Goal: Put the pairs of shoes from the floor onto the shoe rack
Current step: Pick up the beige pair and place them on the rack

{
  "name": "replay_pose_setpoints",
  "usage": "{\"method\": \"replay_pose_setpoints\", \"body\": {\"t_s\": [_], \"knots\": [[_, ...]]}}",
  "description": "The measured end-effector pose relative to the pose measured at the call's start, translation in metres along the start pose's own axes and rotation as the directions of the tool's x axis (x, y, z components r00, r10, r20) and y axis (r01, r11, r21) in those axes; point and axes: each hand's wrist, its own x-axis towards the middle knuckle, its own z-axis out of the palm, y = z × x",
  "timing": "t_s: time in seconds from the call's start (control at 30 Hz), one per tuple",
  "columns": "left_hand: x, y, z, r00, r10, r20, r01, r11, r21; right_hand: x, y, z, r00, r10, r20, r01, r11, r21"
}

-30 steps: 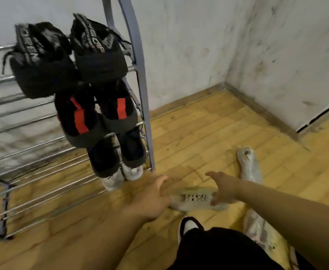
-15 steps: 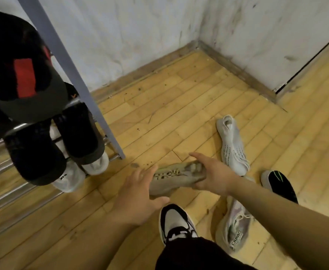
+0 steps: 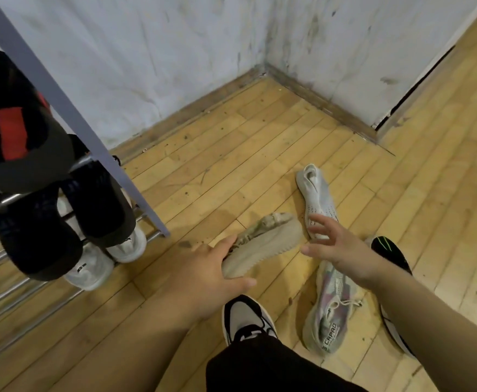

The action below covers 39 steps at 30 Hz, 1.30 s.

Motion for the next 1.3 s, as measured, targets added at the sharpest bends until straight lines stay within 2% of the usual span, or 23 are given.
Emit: {"method": "replay_pose_setpoints", "body": {"t_s": [0.07, 0.13, 0.23, 0.33, 0.43, 0.5, 0.57, 0.67, 0.73, 0.77, 0.83, 0.9, 0.93, 1.0, 1.07, 1.2, 1.3], "knots": [[-0.007, -0.007, 0.007, 0.999, -0.043, -0.029, 0.041, 0.997, -0.062, -0.007, 0.020, 0.009, 0.995, 0.046, -0.085, -0.048, 0.999, -0.022], [-0.013, -0.013, 0.008, 0.996, -0.077, -0.038, 0.074, 0.994, -0.080, -0.013, 0.024, 0.024, 0.995, 0.050, -0.088, -0.048, 0.999, 0.015], [-0.024, -0.019, -0.002, 0.995, -0.079, -0.054, 0.079, 0.997, -0.011, -0.006, 0.007, 0.050, 0.999, 0.023, 0.041, -0.031, 0.979, 0.200], [-0.044, -0.029, -0.025, 0.994, -0.083, -0.076, 0.088, 0.994, 0.071, 0.011, -0.040, 0.080, 0.985, -0.098, 0.139, 0.064, 0.972, 0.225], [-0.090, -0.054, -0.052, 0.979, -0.143, -0.148, 0.141, 0.990, -0.020, 0.019, -0.099, 0.121, 0.942, -0.163, 0.292, 0.136, 0.984, 0.112], [-0.130, -0.076, -0.066, 0.966, -0.189, -0.174, 0.184, 0.982, -0.048, 0.017, -0.132, 0.153, 0.884, -0.171, 0.435, 0.204, 0.978, -0.031], [-0.172, -0.100, -0.074, 0.954, -0.235, -0.187, 0.236, 0.972, -0.018, 0.010, -0.156, 0.187, 0.801, -0.145, 0.581, 0.325, 0.920, -0.217], [-0.222, -0.127, -0.073, 0.917, -0.318, -0.241, 0.329, 0.944, 0.006, -0.011, -0.174, 0.237, 0.668, -0.092, 0.739, 0.473, 0.819, -0.325], [-0.246, -0.149, -0.066, 0.875, -0.372, -0.308, 0.395, 0.918, 0.014, -0.023, -0.174, 0.270, 0.638, -0.108, 0.762, 0.574, 0.726, -0.378], [-0.256, -0.164, -0.058, 0.841, -0.412, -0.351, 0.434, 0.901, -0.018, -0.026, -0.170, 0.285, 0.645, -0.130, 0.753, 0.617, 0.671, -0.412], [-0.277, -0.198, -0.036, 0.728, -0.548, -0.412, 0.527, 0.832, -0.174, -0.032, -0.160, 0.310, 0.681, -0.162, 0.714, 0.653, 0.577, -0.491], [-0.292, -0.230, -0.005, 0.620, -0.682, -0.389, 0.607, 0.730, -0.312, -0.034, -0.147, 0.322, 0.722, -0.170, 0.670, 0.649, 0.500, -0.573], [-0.298, -0.243, 0.012, 0.590, -0.729, -0.348, 0.644, 0.685, -0.342, -0.035, -0.140, 0.324, 0.752, -0.173, 0.636, 0.632, 0.462, -0.622], [-0.301, -0.263, 0.045, 0.581, -0.777, -0.243, 0.698, 0.629, -0.343, -0.031, -0.125, 0.326, 0.797, -0.185, 0.575, 0.592, 0.427, -0.683], [-0.294, -0.277, 0.069, 0.601, -0.780, -0.177, 0.705, 0.621, -0.343, -0.023, -0.111, 0.327, 0.817, -0.175, 0.549, 0.564, 0.434, -0.702], [-0.262, -0.293, 0.085, 0.634, -0.754, -0.170, 0.702, 0.654, -0.283, -0.009, -0.098, 0.333, 0.842, -0.107, 0.529, 0.535, 0.297, -0.791], [-0.241, -0.307, 0.080, 0.675, -0.718, -0.167, 0.675, 0.693, -0.252, -0.001, -0.090, 0.334, 0.855, -0.056, 0.515, 0.511, 0.264, -0.818]]}}
